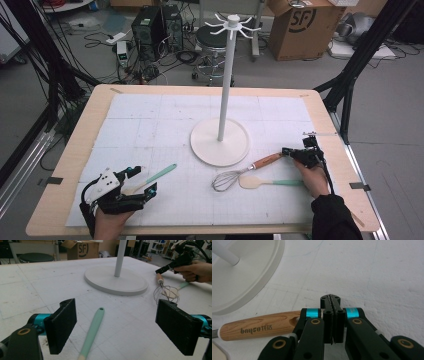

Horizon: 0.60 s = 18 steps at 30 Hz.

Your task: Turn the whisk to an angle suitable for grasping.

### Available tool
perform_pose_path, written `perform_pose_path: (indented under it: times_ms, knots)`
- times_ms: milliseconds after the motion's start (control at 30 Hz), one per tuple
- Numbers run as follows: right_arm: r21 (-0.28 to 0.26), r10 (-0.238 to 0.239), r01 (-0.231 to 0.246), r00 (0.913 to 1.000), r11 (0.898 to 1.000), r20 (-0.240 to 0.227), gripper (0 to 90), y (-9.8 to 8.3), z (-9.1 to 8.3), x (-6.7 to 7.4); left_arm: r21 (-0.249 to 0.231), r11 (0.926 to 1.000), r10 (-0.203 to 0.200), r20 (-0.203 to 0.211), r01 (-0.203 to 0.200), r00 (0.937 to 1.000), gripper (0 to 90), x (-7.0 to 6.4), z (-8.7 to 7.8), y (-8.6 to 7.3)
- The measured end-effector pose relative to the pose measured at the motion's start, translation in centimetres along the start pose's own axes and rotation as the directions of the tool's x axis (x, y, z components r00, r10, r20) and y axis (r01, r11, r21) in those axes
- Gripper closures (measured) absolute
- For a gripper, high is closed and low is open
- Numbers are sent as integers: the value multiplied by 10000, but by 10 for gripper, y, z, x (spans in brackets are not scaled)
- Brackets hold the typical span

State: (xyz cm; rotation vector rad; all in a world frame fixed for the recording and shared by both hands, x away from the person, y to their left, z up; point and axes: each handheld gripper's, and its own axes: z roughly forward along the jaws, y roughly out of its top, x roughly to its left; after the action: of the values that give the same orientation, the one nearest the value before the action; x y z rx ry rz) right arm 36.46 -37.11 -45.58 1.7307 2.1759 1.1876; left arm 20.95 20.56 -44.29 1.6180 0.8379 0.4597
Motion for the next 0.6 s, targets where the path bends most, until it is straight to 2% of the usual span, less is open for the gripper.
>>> perform_pose_path:
  times_ms: [133,200,600]
  knots:
    - [191,108,-110,9999,9998,109,900,2,0,2,-49,10000,21,-4,-21,10000,181,0,-1,1]
    - [339,-30,23,9998,9994,202,900,3,0,5,-61,10000,29,-3,-29,10000,181,-1,-2,1]
    - [738,-258,257,9997,9969,8,900,-1,4,27,-158,9998,72,91,-70,9999,182,-4,-1,2]
